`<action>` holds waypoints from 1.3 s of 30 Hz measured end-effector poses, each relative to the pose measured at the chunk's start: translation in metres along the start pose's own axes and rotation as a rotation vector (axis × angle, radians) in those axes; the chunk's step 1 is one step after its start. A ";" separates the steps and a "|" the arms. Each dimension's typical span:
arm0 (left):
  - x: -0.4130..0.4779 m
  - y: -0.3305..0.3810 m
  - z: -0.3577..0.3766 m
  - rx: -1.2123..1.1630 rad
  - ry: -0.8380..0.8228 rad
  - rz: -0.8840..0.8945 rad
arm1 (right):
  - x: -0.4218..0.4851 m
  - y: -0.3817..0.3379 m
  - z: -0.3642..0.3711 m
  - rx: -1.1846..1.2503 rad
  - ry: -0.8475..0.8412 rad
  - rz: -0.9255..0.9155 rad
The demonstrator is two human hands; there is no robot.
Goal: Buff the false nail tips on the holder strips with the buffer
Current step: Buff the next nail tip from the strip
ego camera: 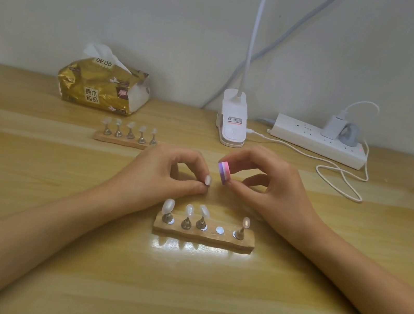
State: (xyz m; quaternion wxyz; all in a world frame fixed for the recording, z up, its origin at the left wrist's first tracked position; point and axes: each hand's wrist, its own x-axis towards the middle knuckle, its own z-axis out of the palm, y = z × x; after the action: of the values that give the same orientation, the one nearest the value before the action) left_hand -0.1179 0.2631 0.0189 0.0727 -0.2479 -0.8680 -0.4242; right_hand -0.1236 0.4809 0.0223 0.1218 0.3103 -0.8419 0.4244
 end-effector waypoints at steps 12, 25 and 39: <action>0.002 0.000 0.002 -0.086 0.007 -0.041 | 0.003 0.002 0.007 -0.038 -0.024 -0.109; 0.003 -0.001 0.002 -0.089 0.025 -0.067 | 0.003 0.004 0.007 -0.032 -0.032 -0.153; 0.003 0.000 0.001 -0.113 -0.003 -0.077 | 0.003 0.002 0.006 -0.046 -0.006 -0.182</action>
State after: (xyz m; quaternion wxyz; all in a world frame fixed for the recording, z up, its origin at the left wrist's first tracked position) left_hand -0.1199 0.2651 0.0189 0.0409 -0.2185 -0.8516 -0.4748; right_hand -0.1270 0.4754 0.0185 0.1644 0.3837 -0.8202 0.3911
